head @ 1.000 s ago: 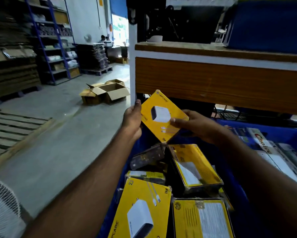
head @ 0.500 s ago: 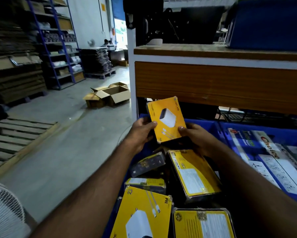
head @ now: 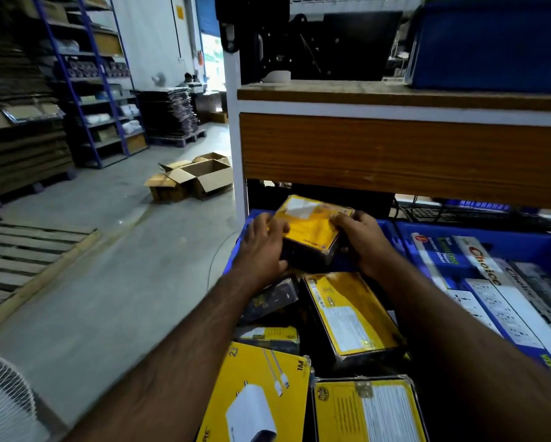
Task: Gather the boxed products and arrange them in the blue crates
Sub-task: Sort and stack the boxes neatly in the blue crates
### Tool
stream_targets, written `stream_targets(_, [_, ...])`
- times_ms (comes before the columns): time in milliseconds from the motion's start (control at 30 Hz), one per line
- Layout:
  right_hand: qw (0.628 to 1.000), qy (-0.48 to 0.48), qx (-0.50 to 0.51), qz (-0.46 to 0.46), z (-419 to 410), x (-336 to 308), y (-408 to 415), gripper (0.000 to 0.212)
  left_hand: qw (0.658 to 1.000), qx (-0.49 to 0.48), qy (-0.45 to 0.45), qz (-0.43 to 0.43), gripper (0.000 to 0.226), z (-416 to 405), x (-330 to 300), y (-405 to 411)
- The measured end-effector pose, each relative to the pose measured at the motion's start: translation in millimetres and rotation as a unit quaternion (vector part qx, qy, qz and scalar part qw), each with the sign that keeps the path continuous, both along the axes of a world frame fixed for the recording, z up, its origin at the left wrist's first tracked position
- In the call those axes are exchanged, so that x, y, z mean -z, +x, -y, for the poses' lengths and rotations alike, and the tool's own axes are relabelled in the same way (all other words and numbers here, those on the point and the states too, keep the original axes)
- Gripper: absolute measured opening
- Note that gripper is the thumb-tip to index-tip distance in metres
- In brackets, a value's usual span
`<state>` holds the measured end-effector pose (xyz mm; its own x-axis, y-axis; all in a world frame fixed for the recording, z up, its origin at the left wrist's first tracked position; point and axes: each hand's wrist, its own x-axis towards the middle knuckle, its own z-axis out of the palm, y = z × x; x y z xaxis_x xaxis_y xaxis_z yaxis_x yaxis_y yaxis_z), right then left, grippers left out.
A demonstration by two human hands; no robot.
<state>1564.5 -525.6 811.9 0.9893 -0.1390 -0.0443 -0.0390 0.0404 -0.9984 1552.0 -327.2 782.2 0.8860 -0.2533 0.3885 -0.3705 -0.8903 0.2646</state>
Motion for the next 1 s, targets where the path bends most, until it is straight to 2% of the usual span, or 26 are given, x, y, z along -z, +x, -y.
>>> stream_targets(100, [1.0,-0.004,0.005,0.028,3,3,-1,0.026,0.994,-0.035,-0.066,-0.084,0.054,-3,2,1])
stream_targets(133, [0.999,-0.007,0.002,0.031,3,4,0,0.028,0.985,-0.037,-0.116,-0.12,0.048,0,-3,-1])
stream_targets(167, [0.999,-0.008,-0.001,0.032,4,5,0,0.03,0.963,-0.037,-0.204,-0.173,0.041,3,-7,-2])
stream_targets(200, [0.999,-0.007,-0.003,0.032,5,6,1,0.032,0.913,-0.035,-0.324,-0.245,0.034,6,-13,-4])
stream_targets(267, [0.999,0.006,-0.008,0.032,6,5,0,0.034,0.746,-0.008,-0.547,-0.38,0.02,9,-23,-1])
stream_targets(300, [0.999,0.013,-0.005,0.032,6,6,0,0.035,0.671,0.004,-0.614,-0.416,0.016,7,-25,3])
stream_targets(333, [0.999,0.018,0.001,0.031,5,8,1,0.036,0.625,0.01,-0.646,-0.437,0.017,5,-26,7])
stream_targets(367, [0.999,0.027,0.009,0.027,4,10,1,0.037,0.602,0.02,-0.658,-0.452,0.022,3,-28,9])
stream_targets(400, [0.999,0.041,0.017,0.02,1,11,1,0.039,0.599,0.031,-0.655,-0.46,0.027,5,-28,8])
stream_targets(500, [0.994,0.11,-0.002,-0.018,-2,11,2,0.043,0.635,0.041,-0.64,-0.43,0.042,19,-24,7])
stream_targets(533, [0.993,0.113,-0.022,-0.036,-2,10,2,0.045,0.651,0.031,-0.648,-0.394,0.044,23,-24,8])
stream_targets(567, [0.995,0.076,-0.037,-0.046,-2,9,0,0.049,0.679,0.018,-0.646,-0.348,0.046,24,-25,9])
stream_targets(600, [0.999,-0.014,-0.032,-0.033,-2,10,0,0.053,0.728,0.012,-0.619,-0.294,0.049,21,-26,12])
stream_targets(633, [0.99,-0.14,-0.006,0.016,0,12,1,0.06,0.792,0.021,-0.561,-0.239,0.052,17,-27,15])
stream_targets(667, [0.961,-0.262,0.022,0.09,1,12,2,0.069,0.851,0.046,-0.487,-0.19,0.052,12,-29,18])
stream_targets(700, [0.921,-0.346,0.037,0.173,2,10,3,0.079,0.893,0.075,-0.417,-0.153,0.049,8,-32,19])
stream_targets(733, [0.884,-0.399,0.037,0.242,2,4,4,0.086,0.92,0.096,-0.357,-0.132,0.046,6,-33,21])
stream_targets(767, [0.853,-0.438,0.023,0.284,1,-4,7,0.089,0.939,0.107,-0.306,-0.119,0.044,5,-33,24])
stream_targets(833, [0.794,-0.526,-0.023,0.304,-1,-16,16,0.08,0.962,0.101,-0.237,-0.095,0.043,6,-33,26])
stream_targets(933, [0.707,-0.656,-0.116,0.24,-4,-21,29,0.068,0.956,0.09,-0.261,-0.096,0.041,3,-27,31])
stream_targets(1000, [0.67,-0.7,-0.152,0.196,-4,-19,32,0.063,0.95,0.094,-0.279,-0.1,0.043,2,-21,28])
